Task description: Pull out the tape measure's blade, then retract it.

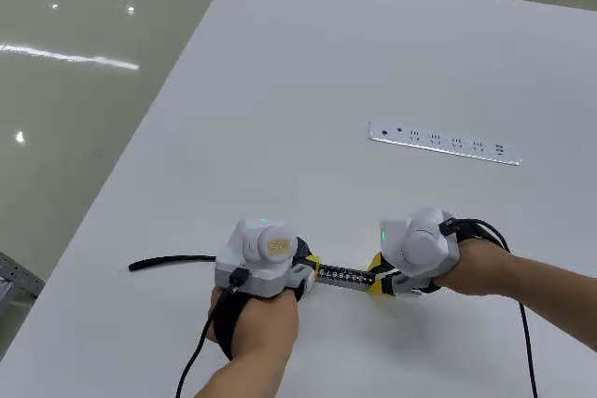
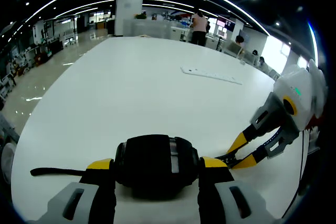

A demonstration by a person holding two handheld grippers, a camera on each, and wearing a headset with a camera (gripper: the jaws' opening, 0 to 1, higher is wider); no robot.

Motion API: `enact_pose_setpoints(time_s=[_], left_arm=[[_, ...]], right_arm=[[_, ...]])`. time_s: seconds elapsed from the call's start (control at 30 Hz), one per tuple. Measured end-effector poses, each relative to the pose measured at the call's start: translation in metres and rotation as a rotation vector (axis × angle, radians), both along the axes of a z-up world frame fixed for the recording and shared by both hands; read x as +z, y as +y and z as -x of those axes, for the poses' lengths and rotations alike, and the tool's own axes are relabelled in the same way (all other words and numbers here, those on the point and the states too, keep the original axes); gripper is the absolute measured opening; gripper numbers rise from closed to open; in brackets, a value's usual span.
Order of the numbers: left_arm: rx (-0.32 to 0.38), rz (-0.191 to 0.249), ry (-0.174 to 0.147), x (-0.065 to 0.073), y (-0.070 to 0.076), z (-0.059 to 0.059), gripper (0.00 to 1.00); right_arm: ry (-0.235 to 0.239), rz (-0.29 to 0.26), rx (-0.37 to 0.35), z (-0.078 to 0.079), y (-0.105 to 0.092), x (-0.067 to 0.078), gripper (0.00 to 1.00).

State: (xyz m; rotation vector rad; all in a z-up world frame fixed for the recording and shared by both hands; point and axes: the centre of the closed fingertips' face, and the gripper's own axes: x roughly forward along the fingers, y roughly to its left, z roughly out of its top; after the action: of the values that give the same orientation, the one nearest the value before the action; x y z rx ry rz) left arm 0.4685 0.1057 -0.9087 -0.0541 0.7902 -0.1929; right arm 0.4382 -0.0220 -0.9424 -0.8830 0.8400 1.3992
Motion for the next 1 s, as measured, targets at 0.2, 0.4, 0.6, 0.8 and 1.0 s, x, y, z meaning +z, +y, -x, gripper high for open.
enact_pose_setpoints(time_s=[0.2,0.4,0.6,0.8,1.0], left_arm=[[-0.004,-0.001,-0.001,0.0,0.0,0.0,0.6],[-0.007,-0.003,-0.001,0.0,0.0,0.0,0.6],[-0.008,-0.003,-0.001,0.0,0.0,0.0,0.59],[-0.01,-0.003,-0.001,0.0,0.0,0.0,0.59],[-0.013,-0.003,-0.002,0.0,-0.001,0.0,0.59]], right_arm=[[0.004,-0.008,0.0,-0.001,0.008,0.0,0.14],[0.006,-0.013,0.002,-0.001,0.012,0.001,0.14],[0.006,-0.014,0.001,-0.002,0.013,0.001,0.14],[0.007,-0.016,-0.001,-0.001,0.015,0.001,0.14],[0.004,-0.033,0.009,-0.003,0.03,0.003,0.14]])
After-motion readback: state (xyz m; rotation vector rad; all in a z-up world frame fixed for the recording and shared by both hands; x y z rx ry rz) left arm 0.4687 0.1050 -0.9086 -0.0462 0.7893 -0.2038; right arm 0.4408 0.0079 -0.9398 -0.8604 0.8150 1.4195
